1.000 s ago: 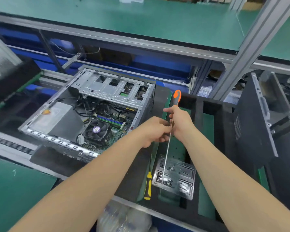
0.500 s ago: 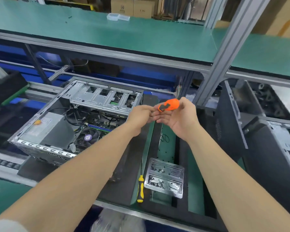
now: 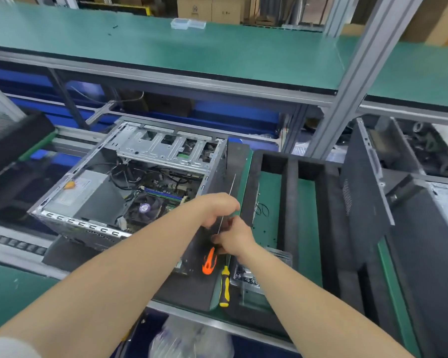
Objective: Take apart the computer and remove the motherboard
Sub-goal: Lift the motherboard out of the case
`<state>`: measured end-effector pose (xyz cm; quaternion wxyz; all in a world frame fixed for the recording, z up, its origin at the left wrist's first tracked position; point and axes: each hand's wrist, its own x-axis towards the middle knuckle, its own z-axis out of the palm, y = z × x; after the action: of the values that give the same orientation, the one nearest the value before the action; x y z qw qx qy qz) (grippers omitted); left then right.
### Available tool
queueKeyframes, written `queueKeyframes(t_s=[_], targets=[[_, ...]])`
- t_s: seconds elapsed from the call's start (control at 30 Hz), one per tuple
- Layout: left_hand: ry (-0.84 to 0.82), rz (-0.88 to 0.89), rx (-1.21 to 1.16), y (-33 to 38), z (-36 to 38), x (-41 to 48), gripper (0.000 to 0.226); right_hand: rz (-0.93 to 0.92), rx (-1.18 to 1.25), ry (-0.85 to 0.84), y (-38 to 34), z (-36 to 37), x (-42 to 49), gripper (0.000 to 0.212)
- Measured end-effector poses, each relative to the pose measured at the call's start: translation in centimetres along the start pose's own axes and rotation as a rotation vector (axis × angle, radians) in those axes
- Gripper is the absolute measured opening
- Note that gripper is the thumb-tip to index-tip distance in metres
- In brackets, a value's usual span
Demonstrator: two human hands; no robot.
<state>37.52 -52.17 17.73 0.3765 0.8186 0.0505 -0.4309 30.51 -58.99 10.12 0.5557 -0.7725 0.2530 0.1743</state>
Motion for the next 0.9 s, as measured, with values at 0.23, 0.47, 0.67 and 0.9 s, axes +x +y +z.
queueKeyframes(t_s=[0.23,0.47,0.67,0.9], targets=[[0.076,0.253,-0.051,0.1,-1.1,-0.8,0.018,-0.137,-0.258,0.088,0.7,2.3,-0.3,0.039],[0.215,0.5,-0.238,-0.1,-7.6,-4.8,0.028,-0.133,-0.216,0.178,-1.9,1.3,1.0,0.016],[0.534,0.498,-0.112,-6.3,-17.1,-5.4,0.028,-0.416,-0.019,0.475,-10.3,-0.6,0.5,0.01],[0.49,0.515,0.736,-12.8,-24.4,-3.8,0.025,-0.721,-0.569,0.143,-17.3,6.6,-0.9,0.016]])
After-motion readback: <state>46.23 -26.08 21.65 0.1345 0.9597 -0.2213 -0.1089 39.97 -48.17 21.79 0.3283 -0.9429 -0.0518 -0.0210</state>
